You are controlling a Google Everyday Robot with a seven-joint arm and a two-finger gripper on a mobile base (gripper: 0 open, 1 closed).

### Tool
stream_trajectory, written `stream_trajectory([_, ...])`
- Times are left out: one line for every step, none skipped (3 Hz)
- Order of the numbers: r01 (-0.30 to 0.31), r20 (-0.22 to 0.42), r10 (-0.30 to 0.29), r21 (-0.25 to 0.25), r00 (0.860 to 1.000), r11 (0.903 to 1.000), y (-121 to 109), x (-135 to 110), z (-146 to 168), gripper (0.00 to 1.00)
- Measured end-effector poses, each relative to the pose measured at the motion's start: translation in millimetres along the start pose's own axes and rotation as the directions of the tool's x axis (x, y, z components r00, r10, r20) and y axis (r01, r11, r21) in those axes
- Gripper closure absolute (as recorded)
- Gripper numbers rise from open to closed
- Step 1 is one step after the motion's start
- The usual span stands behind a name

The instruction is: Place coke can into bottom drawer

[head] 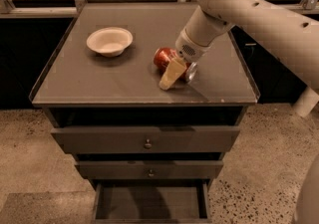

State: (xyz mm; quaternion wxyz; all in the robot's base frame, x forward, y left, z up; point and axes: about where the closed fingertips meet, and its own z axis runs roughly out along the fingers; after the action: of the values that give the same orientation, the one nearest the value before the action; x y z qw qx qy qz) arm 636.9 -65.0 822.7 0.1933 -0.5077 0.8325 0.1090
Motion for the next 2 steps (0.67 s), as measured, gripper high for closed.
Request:
stream_trajectory([0.0,0.0,0.0,0.0,1.0,1.0,0.0,0.0,0.0,0.66])
stream_trajectory([0.0,0.0,0.0,0.0,1.0,1.0,0.0,0.0,0.1,0.9])
